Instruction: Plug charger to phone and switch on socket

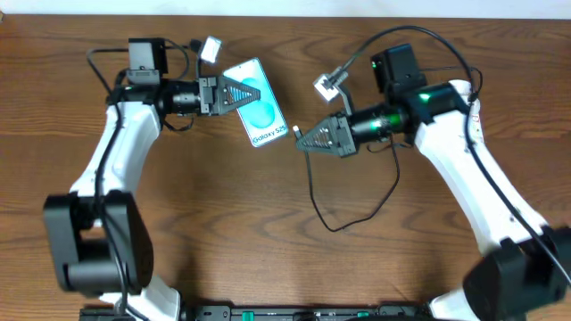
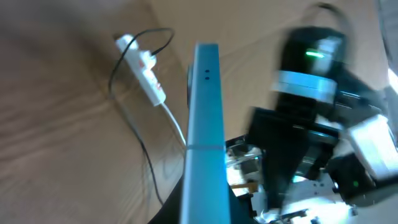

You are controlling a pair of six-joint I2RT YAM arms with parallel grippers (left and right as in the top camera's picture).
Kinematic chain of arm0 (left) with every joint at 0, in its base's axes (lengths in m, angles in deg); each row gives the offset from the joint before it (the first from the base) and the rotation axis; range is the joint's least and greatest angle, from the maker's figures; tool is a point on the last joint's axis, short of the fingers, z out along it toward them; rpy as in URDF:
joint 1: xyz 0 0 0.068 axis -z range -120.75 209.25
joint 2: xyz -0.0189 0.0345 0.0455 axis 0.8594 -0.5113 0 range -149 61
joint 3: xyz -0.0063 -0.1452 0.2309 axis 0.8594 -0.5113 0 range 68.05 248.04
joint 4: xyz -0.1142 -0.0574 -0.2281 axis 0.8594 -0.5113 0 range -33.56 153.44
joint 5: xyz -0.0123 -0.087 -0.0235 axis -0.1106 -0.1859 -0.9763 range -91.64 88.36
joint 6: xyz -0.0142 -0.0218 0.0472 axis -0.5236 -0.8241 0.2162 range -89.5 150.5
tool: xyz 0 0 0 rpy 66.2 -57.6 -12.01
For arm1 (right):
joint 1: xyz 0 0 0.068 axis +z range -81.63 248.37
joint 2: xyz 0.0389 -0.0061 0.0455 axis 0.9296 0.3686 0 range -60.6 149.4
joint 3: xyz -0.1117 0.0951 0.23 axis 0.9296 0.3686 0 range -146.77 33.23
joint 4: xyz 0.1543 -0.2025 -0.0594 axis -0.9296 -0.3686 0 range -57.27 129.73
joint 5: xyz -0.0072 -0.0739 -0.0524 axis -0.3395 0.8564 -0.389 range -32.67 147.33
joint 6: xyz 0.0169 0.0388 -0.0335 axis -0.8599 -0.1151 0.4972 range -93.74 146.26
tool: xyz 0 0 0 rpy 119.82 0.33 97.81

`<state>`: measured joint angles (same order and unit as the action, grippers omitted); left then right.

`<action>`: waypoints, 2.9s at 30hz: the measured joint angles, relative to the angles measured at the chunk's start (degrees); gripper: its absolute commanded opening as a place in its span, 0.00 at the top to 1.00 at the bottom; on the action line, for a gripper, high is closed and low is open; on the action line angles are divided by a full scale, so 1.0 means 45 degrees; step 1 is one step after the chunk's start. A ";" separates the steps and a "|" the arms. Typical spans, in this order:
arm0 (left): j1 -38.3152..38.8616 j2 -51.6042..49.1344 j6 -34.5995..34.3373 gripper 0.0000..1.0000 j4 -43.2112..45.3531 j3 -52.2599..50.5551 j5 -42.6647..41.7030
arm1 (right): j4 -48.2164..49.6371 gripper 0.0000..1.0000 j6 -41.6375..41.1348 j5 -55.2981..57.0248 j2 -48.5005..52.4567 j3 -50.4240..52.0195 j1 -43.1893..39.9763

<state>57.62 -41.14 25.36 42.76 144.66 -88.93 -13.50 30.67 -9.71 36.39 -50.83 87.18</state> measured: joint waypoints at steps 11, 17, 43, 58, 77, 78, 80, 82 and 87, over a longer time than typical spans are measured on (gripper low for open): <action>-0.1112 0.0583 -0.1700 0.93 0.1049 -0.0005 -0.0151 | 0.2302 0.98 -0.0330 -0.3191 0.2463 0.0005 0.0000; -0.1127 0.0583 -0.3050 0.92 0.1151 -0.0015 0.0588 | 0.2608 0.99 -0.0330 -0.3769 0.2482 0.0005 0.0000; -0.0724 0.0583 -0.8981 0.92 0.5469 -0.0039 0.1481 | 0.4498 0.99 -0.1039 -0.4201 0.2482 0.0005 0.0685; -0.0471 0.0583 -0.9156 0.92 0.5469 -0.0039 0.1103 | 0.4629 0.98 -0.1151 -0.4201 0.2482 0.0005 0.0457; -0.0442 0.0583 -0.9151 0.93 0.5469 -0.0039 0.0753 | 0.5008 0.99 -0.1467 -0.4124 0.2482 0.0005 0.0447; -0.0418 0.0583 -0.9151 0.93 0.5469 -0.0039 0.0753 | 0.5013 0.98 -0.1511 -0.4090 0.2482 0.0005 0.0447; -0.0355 0.0583 -0.9146 0.93 0.5474 -0.0039 0.0753 | 0.5027 0.98 -0.1554 -0.4061 0.2482 0.0005 0.0447; -0.0257 0.0583 -0.9141 0.93 0.5474 -0.0039 0.0753 | 0.5027 0.98 -0.1569 -0.4051 0.2482 0.0005 0.0447; -0.0112 0.0583 -0.9141 0.93 0.5474 -0.0039 0.0748 | 0.5037 0.99 -0.1807 -0.3803 0.2482 0.0005 0.0447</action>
<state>57.12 -38.52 -15.78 67.39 144.49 -85.56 9.16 22.54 -26.83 47.55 -50.80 89.19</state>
